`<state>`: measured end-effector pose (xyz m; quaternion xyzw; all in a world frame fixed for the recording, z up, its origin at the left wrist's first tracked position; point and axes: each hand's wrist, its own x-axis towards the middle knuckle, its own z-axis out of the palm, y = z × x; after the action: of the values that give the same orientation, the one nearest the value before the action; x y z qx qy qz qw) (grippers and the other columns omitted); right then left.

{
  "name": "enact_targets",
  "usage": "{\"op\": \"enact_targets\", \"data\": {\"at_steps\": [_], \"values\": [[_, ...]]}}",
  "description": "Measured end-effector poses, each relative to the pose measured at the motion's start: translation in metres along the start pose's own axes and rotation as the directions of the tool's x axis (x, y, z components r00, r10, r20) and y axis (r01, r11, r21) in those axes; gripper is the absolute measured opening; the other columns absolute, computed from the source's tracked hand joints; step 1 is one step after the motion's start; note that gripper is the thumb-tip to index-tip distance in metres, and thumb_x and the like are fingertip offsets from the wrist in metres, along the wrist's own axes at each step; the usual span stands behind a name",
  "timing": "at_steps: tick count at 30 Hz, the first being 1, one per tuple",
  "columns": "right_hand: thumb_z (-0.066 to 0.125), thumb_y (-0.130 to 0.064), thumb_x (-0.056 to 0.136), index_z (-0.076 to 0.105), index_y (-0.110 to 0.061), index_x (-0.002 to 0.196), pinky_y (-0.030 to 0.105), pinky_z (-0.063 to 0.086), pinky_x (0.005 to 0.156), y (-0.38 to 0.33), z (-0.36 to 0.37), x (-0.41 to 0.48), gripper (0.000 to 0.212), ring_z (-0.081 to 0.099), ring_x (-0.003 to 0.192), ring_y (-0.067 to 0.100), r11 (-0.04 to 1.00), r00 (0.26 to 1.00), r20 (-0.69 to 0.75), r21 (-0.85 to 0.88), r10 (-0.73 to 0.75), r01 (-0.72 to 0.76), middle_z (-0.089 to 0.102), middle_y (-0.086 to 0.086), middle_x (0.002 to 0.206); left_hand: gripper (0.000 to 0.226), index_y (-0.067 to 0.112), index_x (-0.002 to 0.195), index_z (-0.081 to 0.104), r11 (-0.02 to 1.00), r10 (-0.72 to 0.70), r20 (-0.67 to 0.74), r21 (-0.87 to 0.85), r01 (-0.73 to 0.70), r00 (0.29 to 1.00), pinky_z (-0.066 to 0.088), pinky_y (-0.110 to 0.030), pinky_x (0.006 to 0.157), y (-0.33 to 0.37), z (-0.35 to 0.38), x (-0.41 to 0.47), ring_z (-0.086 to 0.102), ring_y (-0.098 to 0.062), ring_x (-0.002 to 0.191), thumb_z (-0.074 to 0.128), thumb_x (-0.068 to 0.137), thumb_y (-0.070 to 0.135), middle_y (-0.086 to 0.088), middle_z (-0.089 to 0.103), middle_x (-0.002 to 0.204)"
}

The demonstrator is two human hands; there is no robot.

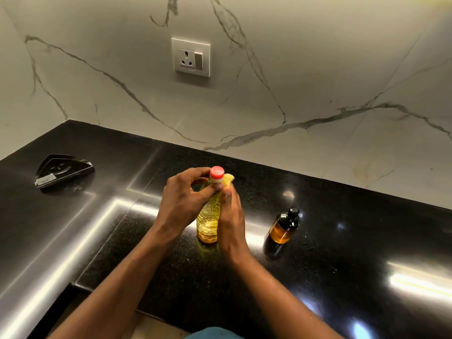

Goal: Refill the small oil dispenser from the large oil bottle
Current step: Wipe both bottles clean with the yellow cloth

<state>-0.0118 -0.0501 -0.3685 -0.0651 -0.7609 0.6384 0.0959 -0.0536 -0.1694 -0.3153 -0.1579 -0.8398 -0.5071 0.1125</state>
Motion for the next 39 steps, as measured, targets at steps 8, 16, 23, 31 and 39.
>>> {"op": "enact_targets", "data": {"at_steps": [8,16,23,31,39], "values": [[0.014,-0.085,0.093,0.048,-0.037,0.151,0.030,0.045,0.108,-0.017,-0.010,0.004,0.083,0.051,0.130,-0.002,0.991,0.992,0.012,-0.045,-0.129,0.130,0.053,-0.014,0.141,0.042,0.030,0.126,0.070,0.998,-0.001,0.035,-0.059,0.003,0.999,0.053,-0.009,0.085,0.004,-0.002,-0.003,0.066,0.005,0.109,0.082,0.086,0.033,0.019,0.072,0.114],[0.016,-0.085,0.094,0.064,-0.037,0.117,0.047,0.055,0.082,-0.002,-0.013,0.009,0.072,0.064,0.096,0.010,0.994,0.994,-0.023,-0.029,-0.105,0.104,0.066,-0.002,0.107,0.043,0.029,0.127,0.070,0.996,-0.021,0.047,-0.084,0.024,0.999,0.055,-0.019,0.091,0.002,0.000,-0.005,0.066,-0.001,0.113,0.082,0.086,0.028,0.016,0.072,0.119],[0.023,-0.078,0.099,0.060,-0.034,0.139,0.025,0.052,0.099,-0.016,-0.014,0.004,0.070,0.061,0.118,0.000,0.986,0.986,-0.026,-0.002,-0.165,0.165,0.065,-0.005,0.130,0.042,0.030,0.128,0.070,0.992,-0.034,0.066,-0.115,0.042,0.997,0.053,-0.015,0.093,0.007,-0.001,-0.006,0.065,0.002,0.114,0.081,0.087,0.027,0.017,0.071,0.118],[0.020,-0.088,0.091,0.060,-0.034,0.142,0.034,0.055,0.097,-0.021,-0.019,0.003,0.084,0.066,0.115,0.004,0.988,0.991,-0.030,0.074,-0.132,0.134,0.070,-0.008,0.126,0.042,0.027,0.133,0.069,0.987,-0.053,0.115,-0.142,0.069,0.992,0.052,-0.012,0.092,0.007,0.000,-0.004,0.064,0.004,0.116,0.077,0.091,0.024,0.018,0.071,0.121],[0.017,-0.093,0.088,0.073,-0.028,0.113,0.060,0.055,0.094,-0.027,-0.022,0.018,0.089,0.071,0.103,0.024,0.999,0.999,0.036,0.029,-0.028,0.027,0.075,0.004,0.105,0.039,0.029,0.133,0.068,0.998,-0.066,0.163,-0.010,0.068,0.984,0.048,-0.018,0.089,0.006,0.000,0.003,0.061,-0.007,0.116,0.073,0.094,0.028,0.010,0.067,0.125]]}}
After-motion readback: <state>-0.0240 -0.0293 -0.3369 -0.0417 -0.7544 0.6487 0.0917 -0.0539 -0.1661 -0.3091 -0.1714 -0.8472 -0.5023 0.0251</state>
